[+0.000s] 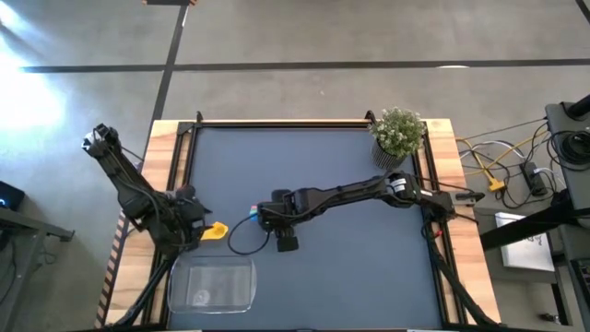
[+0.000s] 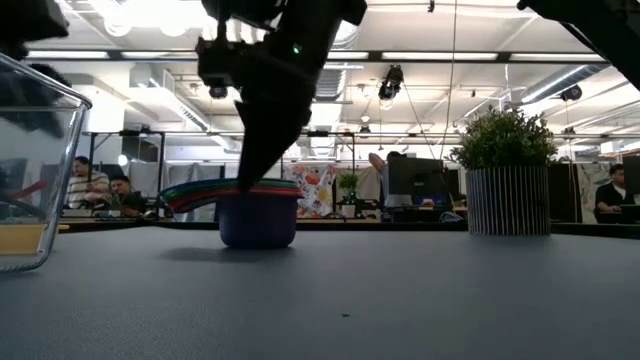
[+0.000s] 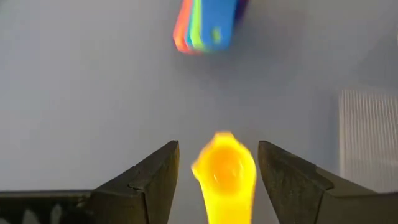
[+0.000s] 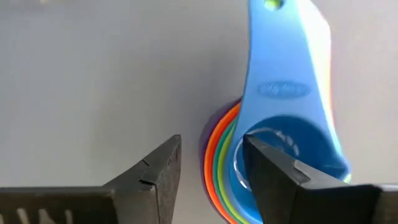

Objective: Nest measuring cups in basket
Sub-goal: Put the nested measuring cups into the transparent bin, then stack the yellow measuring cup on top of the blue measuring cup

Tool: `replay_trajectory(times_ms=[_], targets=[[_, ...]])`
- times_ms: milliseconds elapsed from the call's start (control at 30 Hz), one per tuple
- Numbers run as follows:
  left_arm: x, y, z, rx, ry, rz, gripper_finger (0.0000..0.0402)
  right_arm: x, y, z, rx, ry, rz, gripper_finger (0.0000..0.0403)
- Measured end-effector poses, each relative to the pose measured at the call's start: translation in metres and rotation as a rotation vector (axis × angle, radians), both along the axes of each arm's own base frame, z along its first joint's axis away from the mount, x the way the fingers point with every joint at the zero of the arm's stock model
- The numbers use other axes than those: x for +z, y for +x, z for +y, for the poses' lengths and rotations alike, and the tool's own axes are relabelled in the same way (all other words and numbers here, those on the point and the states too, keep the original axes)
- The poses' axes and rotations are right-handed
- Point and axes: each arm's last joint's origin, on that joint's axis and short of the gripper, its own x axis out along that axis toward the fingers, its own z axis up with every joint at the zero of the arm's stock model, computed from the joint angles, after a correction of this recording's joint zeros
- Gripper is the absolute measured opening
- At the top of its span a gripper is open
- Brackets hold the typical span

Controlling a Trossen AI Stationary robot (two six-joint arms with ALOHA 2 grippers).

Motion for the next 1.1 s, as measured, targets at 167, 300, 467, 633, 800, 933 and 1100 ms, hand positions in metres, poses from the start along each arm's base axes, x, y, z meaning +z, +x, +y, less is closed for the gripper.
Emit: replay_trajectory(times_ms=[167,300,467,633,800,933,1100], targets=[[0.016,0.004,0.002,0.043,0.108,-0.165,0.0201,0.022,0.001,0.002,-0.027,0.017,-0.024,0.0168],[0.035,0.008,0.002,0.106,0.197,-0.322,0.0201,0.041,0.008,0.004,-0.025,0.027,-0.129,0.0169],[0.055,0.011,0.002,0.192,0.252,-0.474,0.0201,0.053,0.026,0.005,0.015,0.044,-0.347,0.0169],[0.054,0.015,-0.002,0.191,0.294,-0.509,0.0201,0.042,0.043,-0.002,0.079,0.09,-0.45,0.0169],[0.048,0.018,-0.005,0.171,0.302,-0.509,0.0201,0.016,0.056,-0.013,0.079,0.094,-0.456,0.0169],[0.041,0.016,-0.006,0.104,0.197,-0.405,0.0201,0.005,0.054,-0.017,0.085,0.067,-0.383,0.0169],[0.03,0.015,-0.008,0.055,0.107,-0.268,0.0201,0.024,0.042,-0.009,0.077,0.071,-0.345,0.0168]])
